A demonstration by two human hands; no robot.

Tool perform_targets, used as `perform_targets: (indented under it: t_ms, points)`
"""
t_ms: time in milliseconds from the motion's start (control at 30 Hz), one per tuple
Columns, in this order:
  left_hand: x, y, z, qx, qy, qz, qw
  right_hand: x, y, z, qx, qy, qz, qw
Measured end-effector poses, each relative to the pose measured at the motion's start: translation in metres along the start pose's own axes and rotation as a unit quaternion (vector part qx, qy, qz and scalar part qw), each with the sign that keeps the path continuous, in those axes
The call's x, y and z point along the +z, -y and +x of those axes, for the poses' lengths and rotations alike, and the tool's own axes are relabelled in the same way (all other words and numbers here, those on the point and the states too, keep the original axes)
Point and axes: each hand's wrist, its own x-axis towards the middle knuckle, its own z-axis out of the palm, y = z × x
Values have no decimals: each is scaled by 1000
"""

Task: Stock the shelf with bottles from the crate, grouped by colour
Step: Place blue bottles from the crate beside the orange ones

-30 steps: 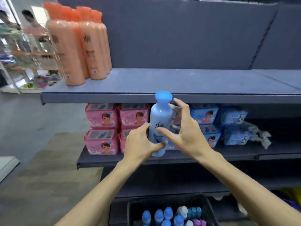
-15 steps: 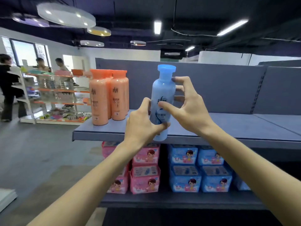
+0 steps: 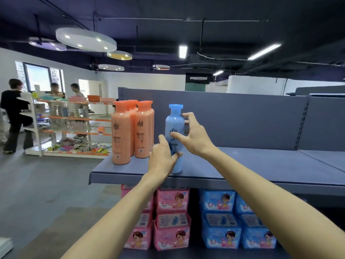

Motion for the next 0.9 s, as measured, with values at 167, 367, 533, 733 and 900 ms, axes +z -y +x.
perform_targets:
  t_ms: [167,367,533,733,900]
  points:
    - [11,11,19,-5,-20,14,1000,14,-19,27,6,24,0,1000]
    - [22,23,53,-68,-8,27,997,31,-43,64,9,34,-17,999]
    - [43,26,82,-96,-1,30,995,44,-63,93,23,34,-7,999]
    - [68,34,118,-109,6,92,990,60,-93,129,30,37,-9,999]
    - [84,44,142,-119,3,109,987,73,-116,153,30,41,-16,999]
